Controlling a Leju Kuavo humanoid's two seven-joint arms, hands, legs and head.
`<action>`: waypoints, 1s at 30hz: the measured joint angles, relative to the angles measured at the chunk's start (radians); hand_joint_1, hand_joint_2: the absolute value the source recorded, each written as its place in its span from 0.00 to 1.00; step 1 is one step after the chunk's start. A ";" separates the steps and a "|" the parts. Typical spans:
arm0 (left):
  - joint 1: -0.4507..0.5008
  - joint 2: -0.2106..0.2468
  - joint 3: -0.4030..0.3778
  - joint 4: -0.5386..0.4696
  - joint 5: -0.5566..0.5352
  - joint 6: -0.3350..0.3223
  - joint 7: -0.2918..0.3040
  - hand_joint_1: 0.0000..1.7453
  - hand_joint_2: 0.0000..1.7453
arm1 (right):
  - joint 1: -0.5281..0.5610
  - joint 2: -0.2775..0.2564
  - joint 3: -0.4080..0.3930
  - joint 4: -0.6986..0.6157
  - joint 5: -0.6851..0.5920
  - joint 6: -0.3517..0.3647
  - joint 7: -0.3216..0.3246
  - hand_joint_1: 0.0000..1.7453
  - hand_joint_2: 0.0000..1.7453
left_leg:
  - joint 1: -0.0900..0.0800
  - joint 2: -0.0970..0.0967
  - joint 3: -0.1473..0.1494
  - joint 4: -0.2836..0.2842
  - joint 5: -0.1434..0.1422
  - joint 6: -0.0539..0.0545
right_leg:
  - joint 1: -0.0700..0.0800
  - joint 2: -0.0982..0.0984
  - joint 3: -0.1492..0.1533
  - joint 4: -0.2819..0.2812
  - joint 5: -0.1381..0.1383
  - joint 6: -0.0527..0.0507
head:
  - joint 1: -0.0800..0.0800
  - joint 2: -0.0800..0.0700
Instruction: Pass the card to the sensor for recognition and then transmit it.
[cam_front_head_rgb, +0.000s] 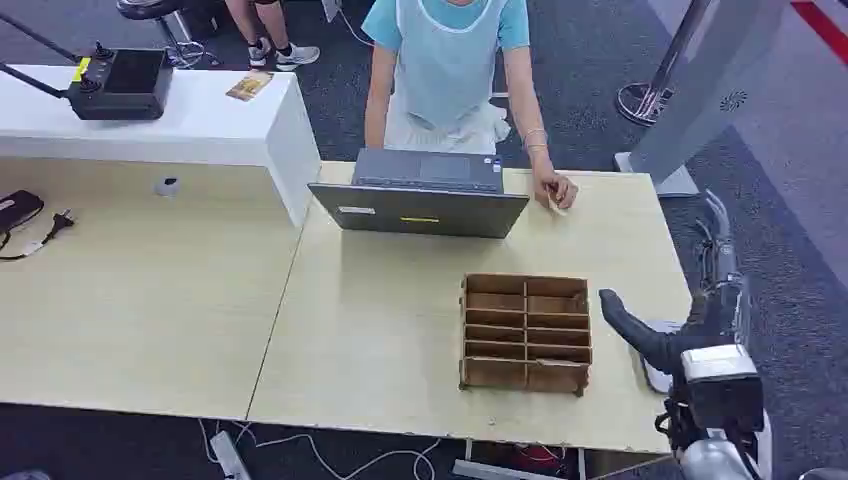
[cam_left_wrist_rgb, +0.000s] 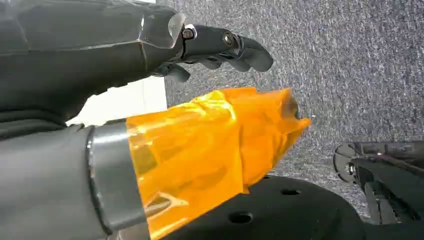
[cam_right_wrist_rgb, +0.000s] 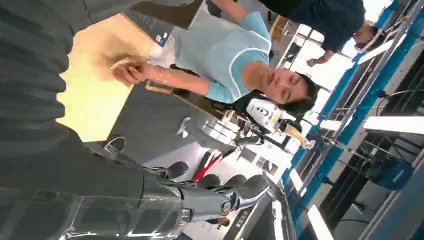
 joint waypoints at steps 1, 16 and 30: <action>0.000 0.000 0.000 0.000 -0.002 -0.001 0.000 0.00 0.00 | -0.006 -0.003 0.003 0.000 0.024 -0.009 0.005 0.00 1.00 | 0.000 0.000 0.000 0.000 0.000 0.000 | 0.000 0.000 0.000 0.000 0.000 0.000 | 0.000 0.000; -0.007 0.005 -0.028 0.000 -0.081 -0.039 -0.003 0.00 0.00 | -0.595 -0.039 0.122 0.260 0.509 -0.001 0.275 0.00 1.00 | 0.000 0.003 0.001 0.000 0.003 -0.001 | 0.000 0.003 0.000 0.001 0.003 -0.001 | 0.000 0.000; -0.017 0.006 -0.071 0.000 -0.118 -0.055 0.001 0.00 0.00 | -0.940 -0.045 0.188 0.700 0.730 0.063 0.393 0.00 1.00 | 0.000 0.002 0.001 0.000 0.003 -0.001 | 0.000 0.002 0.000 0.001 0.003 0.000 | -0.001 0.000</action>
